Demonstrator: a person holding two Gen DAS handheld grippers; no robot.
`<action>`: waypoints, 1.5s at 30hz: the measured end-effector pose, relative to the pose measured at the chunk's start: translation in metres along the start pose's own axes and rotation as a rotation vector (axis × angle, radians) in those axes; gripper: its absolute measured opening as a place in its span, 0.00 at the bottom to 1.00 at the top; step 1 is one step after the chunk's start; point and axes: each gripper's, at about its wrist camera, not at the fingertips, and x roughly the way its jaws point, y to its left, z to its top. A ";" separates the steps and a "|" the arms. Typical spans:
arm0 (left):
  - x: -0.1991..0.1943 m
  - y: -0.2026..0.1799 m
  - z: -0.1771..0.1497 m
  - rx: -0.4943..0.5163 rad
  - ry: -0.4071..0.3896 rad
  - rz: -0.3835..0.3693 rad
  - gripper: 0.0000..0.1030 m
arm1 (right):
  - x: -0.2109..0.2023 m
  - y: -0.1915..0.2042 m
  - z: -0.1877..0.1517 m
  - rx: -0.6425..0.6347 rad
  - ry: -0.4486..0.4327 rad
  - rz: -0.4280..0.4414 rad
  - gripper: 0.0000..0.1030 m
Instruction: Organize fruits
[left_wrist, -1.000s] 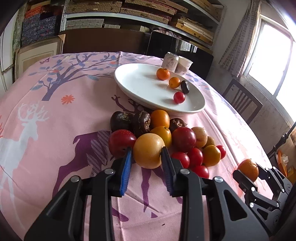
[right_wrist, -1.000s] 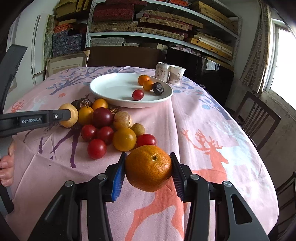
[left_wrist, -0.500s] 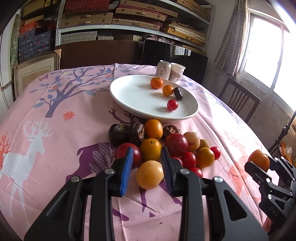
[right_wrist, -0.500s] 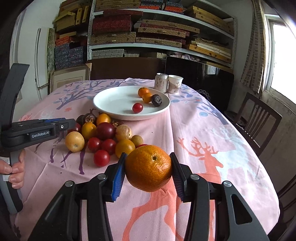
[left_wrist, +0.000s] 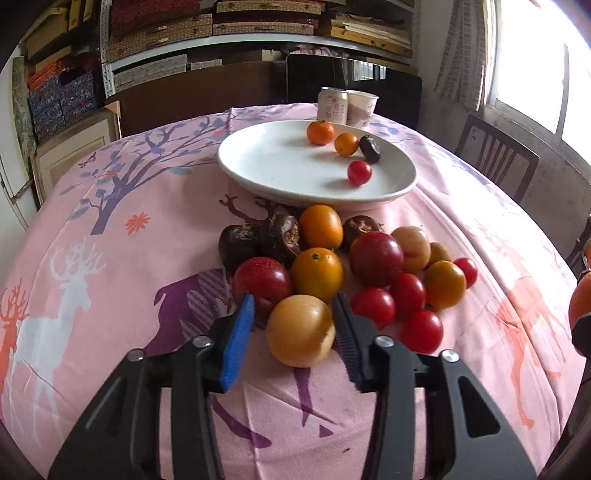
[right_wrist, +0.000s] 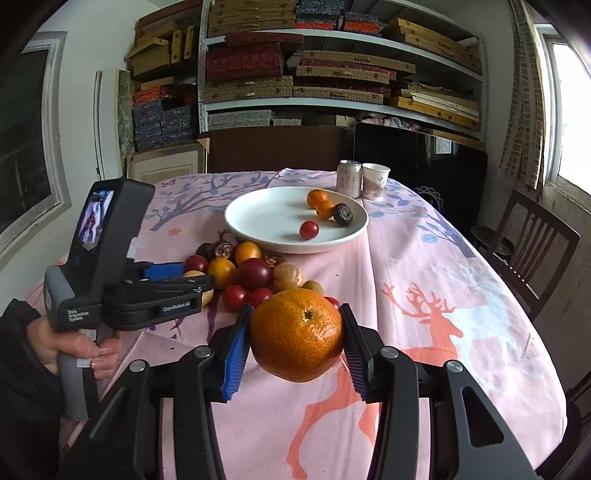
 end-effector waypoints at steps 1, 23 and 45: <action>-0.002 -0.001 -0.001 0.008 -0.003 -0.006 0.34 | -0.003 0.001 0.000 -0.006 -0.005 -0.008 0.46; -0.049 0.034 0.007 -0.113 -0.148 0.136 0.34 | -0.040 -0.064 -0.004 0.126 -0.045 -0.154 0.46; -0.058 0.014 0.026 -0.085 -0.093 0.058 0.34 | 0.017 -0.074 0.043 0.080 0.013 -0.023 0.45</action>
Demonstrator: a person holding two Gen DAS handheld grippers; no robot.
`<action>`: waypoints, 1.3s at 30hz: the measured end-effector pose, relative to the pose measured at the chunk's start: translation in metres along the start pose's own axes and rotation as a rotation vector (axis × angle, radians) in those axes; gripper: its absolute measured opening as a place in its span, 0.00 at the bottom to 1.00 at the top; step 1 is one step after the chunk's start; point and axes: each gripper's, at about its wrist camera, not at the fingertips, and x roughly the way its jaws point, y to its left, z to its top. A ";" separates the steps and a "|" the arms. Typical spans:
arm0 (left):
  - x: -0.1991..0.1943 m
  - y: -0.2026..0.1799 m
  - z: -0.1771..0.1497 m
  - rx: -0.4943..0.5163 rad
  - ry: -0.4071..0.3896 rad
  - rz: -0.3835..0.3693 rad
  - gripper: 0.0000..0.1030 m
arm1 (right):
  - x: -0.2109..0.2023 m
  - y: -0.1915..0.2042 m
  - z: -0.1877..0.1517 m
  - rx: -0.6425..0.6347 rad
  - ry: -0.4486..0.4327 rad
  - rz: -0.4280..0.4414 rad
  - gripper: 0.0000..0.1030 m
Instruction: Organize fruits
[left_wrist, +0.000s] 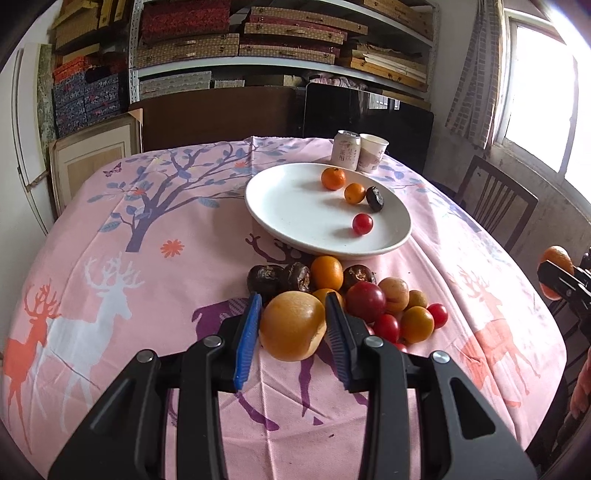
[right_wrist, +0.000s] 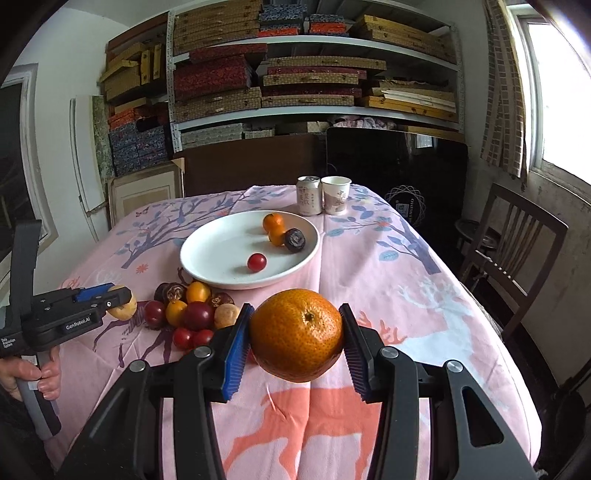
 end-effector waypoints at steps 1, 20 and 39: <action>-0.001 -0.001 0.003 0.016 -0.008 0.016 0.34 | 0.006 0.003 0.004 -0.012 0.012 0.007 0.45; 0.005 -0.013 0.051 0.057 0.008 0.026 0.34 | 0.053 -0.016 0.050 0.009 0.031 0.089 0.46; 0.067 -0.021 0.087 0.065 -0.001 0.018 0.34 | 0.105 -0.004 0.086 -0.024 0.012 0.117 0.46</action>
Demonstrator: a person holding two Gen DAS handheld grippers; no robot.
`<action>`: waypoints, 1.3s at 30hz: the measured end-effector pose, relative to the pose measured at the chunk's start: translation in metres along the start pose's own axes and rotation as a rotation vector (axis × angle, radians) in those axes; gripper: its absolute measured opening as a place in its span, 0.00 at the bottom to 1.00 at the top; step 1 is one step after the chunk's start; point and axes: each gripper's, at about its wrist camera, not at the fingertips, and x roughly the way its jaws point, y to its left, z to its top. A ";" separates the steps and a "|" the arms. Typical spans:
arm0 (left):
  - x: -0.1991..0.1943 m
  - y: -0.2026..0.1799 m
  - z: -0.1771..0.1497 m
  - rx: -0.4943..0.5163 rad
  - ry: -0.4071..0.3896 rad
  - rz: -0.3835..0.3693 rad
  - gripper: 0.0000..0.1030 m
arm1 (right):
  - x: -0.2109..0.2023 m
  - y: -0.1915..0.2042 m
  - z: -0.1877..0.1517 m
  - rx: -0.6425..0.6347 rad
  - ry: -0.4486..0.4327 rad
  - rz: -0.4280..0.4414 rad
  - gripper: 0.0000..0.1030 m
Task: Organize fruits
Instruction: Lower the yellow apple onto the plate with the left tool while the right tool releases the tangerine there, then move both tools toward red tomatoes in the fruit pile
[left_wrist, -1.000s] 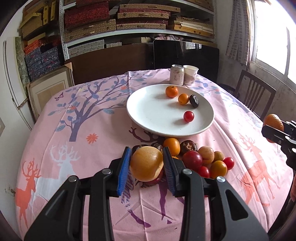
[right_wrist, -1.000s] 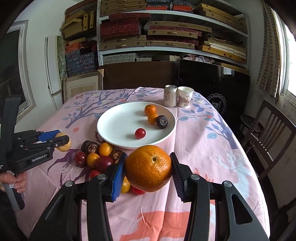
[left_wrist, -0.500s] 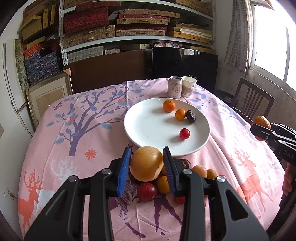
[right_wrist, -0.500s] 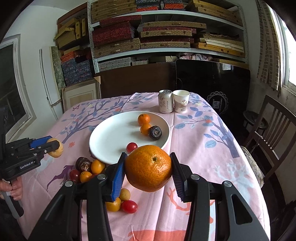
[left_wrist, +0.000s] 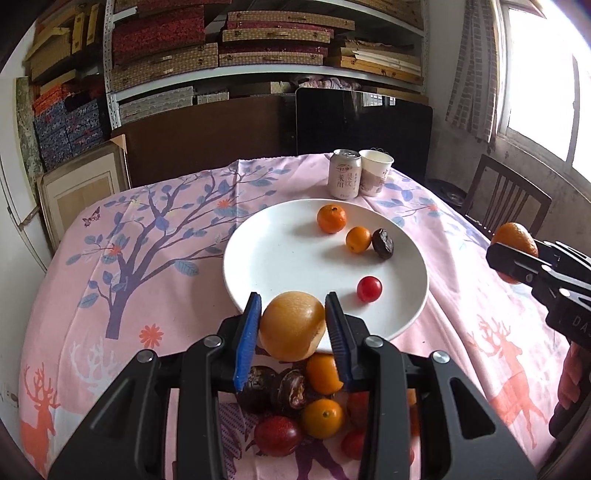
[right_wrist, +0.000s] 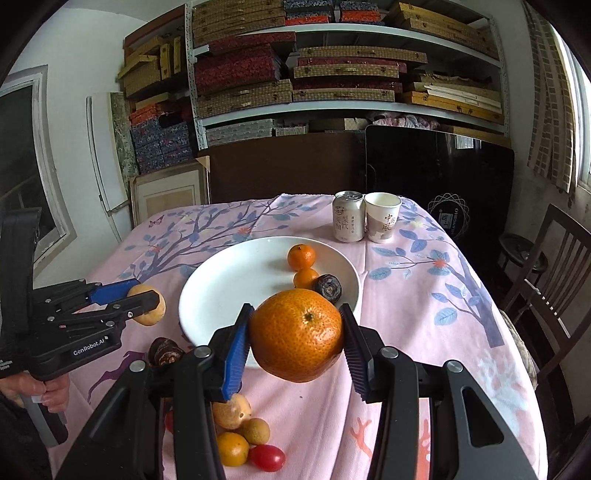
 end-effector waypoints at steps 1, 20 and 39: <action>0.005 -0.001 0.002 0.006 0.002 0.008 0.34 | 0.006 0.000 0.004 -0.004 0.002 -0.006 0.46; 0.071 0.013 0.025 -0.097 -0.078 0.056 0.96 | 0.082 -0.008 0.017 -0.018 -0.023 0.030 0.97; 0.014 0.051 -0.095 0.033 0.286 0.024 0.96 | 0.012 -0.019 -0.097 -0.051 0.227 0.192 0.97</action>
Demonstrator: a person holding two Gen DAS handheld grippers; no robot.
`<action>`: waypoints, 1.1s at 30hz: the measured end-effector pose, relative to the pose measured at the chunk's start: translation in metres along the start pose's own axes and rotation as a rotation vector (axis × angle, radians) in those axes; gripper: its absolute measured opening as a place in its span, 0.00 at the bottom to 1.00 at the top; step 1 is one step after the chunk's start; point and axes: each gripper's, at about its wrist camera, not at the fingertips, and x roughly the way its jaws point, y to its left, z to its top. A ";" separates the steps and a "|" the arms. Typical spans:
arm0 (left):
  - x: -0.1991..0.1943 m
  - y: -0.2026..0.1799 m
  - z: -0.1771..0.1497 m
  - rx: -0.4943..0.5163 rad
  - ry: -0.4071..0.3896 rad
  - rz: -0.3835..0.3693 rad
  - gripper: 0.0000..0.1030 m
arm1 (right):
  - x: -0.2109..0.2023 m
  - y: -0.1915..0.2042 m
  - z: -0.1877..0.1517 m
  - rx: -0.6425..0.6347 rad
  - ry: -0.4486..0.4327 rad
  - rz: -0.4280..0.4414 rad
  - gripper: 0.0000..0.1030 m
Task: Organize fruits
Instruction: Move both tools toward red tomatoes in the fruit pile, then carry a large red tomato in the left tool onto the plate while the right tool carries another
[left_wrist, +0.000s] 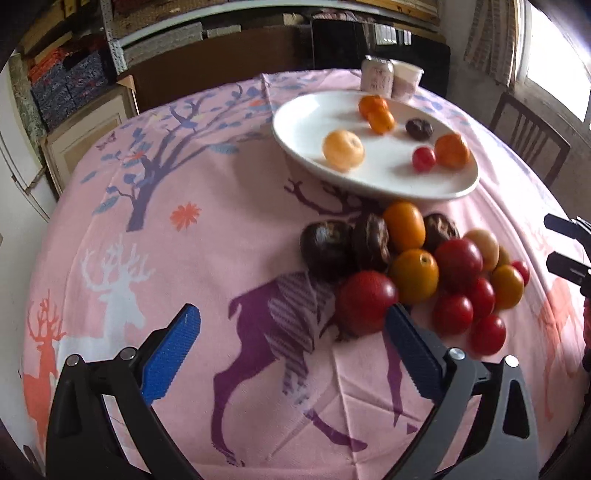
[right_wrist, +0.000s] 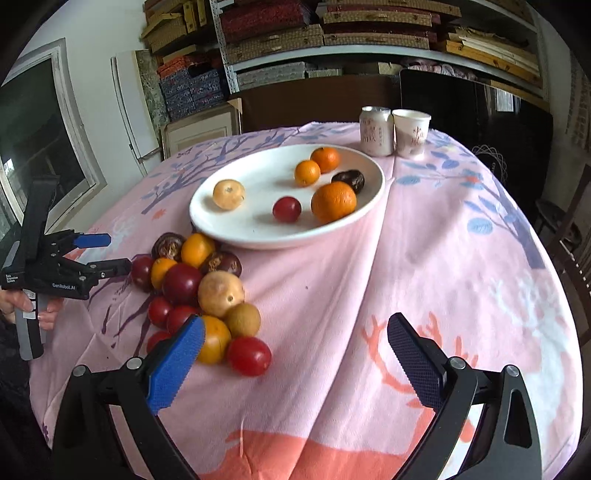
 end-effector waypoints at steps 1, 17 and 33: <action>0.005 -0.001 -0.003 0.014 0.024 -0.009 0.96 | 0.002 0.003 -0.006 0.002 0.007 0.018 0.97; 0.003 -0.036 -0.007 0.206 -0.054 -0.142 0.35 | 0.002 0.015 -0.024 0.226 0.111 0.162 0.22; -0.045 -0.034 0.082 0.062 -0.217 -0.129 0.36 | -0.034 0.022 0.085 0.063 -0.187 0.027 0.22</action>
